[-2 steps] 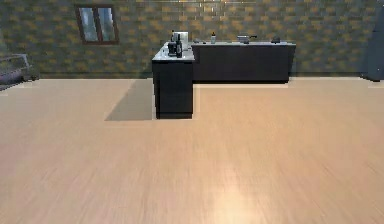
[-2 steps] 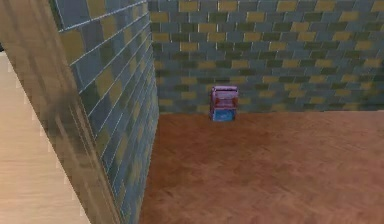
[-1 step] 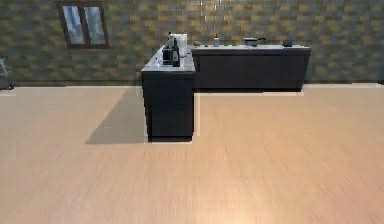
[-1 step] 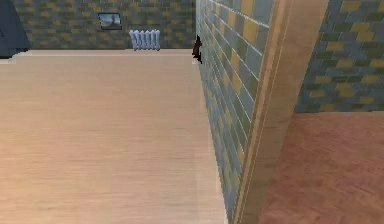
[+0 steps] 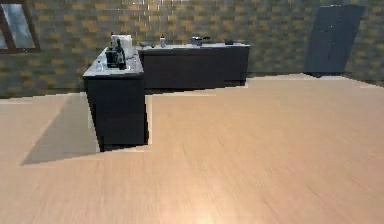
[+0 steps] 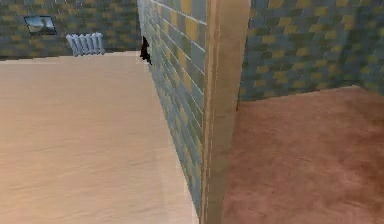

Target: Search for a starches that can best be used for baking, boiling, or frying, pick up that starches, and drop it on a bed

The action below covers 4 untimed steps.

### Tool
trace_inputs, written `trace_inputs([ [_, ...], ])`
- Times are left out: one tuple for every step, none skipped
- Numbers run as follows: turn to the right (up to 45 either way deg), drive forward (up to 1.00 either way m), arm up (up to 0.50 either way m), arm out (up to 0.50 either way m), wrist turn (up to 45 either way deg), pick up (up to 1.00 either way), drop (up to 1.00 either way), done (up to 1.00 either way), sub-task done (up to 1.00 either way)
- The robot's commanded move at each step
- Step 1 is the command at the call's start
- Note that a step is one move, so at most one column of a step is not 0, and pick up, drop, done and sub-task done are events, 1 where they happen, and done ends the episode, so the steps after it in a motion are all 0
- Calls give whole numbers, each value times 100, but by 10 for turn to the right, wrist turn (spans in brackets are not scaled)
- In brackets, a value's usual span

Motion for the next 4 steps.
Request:
trace_inputs([
  [0, 100, 0, 0, 0, 0, 0, 0, 0],
  [30, 0, 0, 0, 0, 0, 0, 0, 0],
  [0, 100, 0, 0, 0, 0, 0, 0, 0],
  [0, 10, 0, 0, 0, 0, 0, 0, 0],
])
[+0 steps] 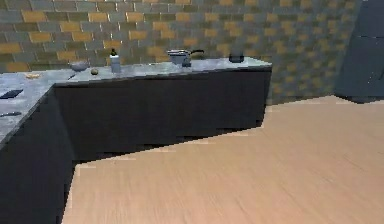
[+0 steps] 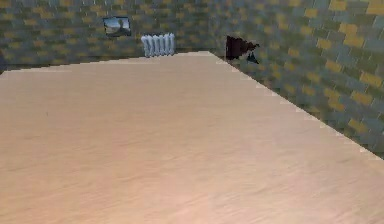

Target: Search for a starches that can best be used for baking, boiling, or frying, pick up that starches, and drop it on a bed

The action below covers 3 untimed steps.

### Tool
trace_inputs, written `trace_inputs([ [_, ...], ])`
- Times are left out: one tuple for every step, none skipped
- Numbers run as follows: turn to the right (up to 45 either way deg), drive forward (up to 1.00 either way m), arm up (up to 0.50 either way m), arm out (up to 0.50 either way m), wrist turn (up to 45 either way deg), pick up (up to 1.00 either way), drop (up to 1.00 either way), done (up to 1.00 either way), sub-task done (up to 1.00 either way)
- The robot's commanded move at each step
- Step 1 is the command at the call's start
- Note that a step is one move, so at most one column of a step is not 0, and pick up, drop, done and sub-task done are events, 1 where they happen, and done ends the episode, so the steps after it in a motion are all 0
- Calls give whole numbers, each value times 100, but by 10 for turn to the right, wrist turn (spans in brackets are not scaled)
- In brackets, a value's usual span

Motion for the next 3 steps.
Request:
trace_inputs([
  [-180, 0, 0, 0, 0, 0, 0, 0, 0],
  [0, 100, 0, 0, 0, 0, 0, 0, 0],
  [-60, 0, 0, 0, 0, 0, 0, 0, 0],
])
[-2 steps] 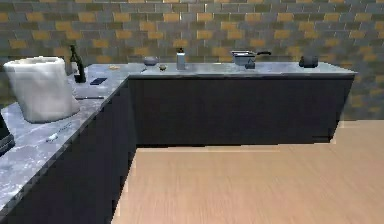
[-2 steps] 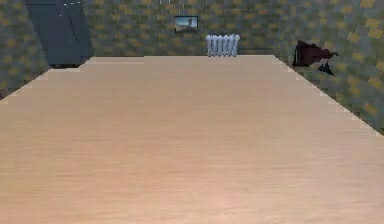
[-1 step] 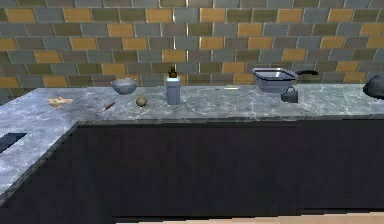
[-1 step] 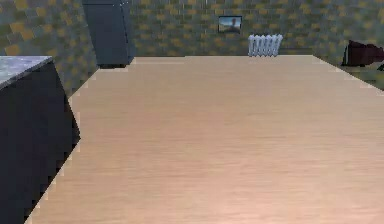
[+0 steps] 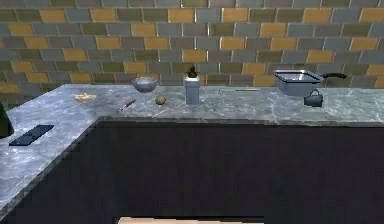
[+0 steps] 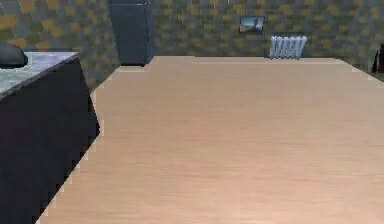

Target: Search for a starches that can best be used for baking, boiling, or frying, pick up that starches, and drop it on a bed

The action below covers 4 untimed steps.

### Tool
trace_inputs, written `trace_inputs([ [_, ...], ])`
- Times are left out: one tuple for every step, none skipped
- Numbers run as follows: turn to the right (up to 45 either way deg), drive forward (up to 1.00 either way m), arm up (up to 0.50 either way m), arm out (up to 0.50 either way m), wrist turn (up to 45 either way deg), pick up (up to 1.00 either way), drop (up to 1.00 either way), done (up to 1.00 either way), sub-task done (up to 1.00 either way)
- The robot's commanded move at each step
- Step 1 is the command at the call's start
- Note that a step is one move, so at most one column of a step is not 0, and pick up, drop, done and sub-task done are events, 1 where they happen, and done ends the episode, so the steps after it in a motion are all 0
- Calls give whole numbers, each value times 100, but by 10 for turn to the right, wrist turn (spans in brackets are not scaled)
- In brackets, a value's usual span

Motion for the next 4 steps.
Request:
trace_inputs([
  [-30, 0, 0, 0, 0, 0, 0, 0, 0],
  [0, 30, 0, 0, 0, 0, 0, 0, 0],
  [-450, 0, 0, 0, 0, 0, 0, 0, 0],
  [-450, 0, 0, 0, 0, 0, 0, 0, 0],
])
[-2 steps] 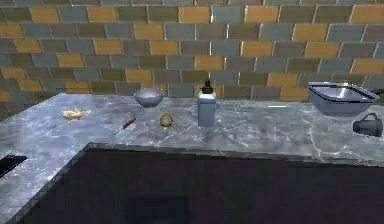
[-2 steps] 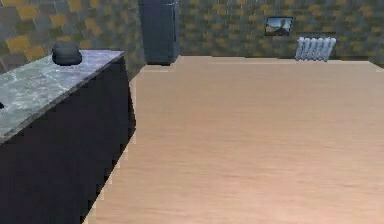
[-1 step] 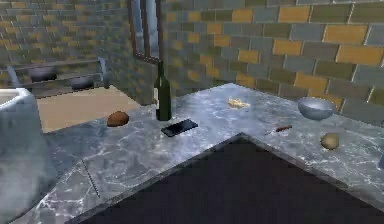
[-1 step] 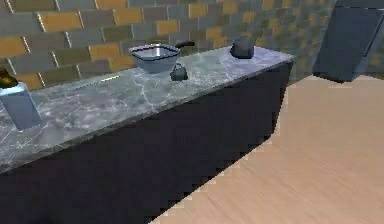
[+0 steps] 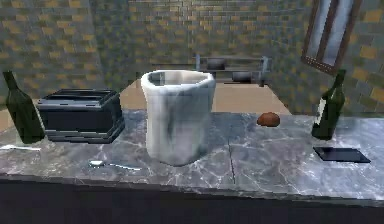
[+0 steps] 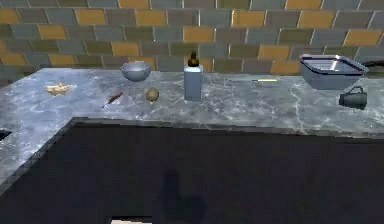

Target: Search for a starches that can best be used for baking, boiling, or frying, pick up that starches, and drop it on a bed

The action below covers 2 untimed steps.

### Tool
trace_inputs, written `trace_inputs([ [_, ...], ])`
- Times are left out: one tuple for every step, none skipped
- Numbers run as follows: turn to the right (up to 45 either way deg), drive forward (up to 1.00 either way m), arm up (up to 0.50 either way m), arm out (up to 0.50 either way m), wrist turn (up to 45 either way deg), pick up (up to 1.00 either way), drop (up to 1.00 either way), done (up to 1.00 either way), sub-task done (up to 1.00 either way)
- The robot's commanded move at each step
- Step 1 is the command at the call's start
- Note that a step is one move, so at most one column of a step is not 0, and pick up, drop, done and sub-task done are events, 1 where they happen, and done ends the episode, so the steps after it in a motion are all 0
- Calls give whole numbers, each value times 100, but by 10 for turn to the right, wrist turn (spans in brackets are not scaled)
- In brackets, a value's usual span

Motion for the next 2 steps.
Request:
trace_inputs([
  [-450, 0, 0, 0, 0, 0, 0, 0, 0],
  [-210, 0, 0, 0, 0, 0, 0, 0, 0],
])
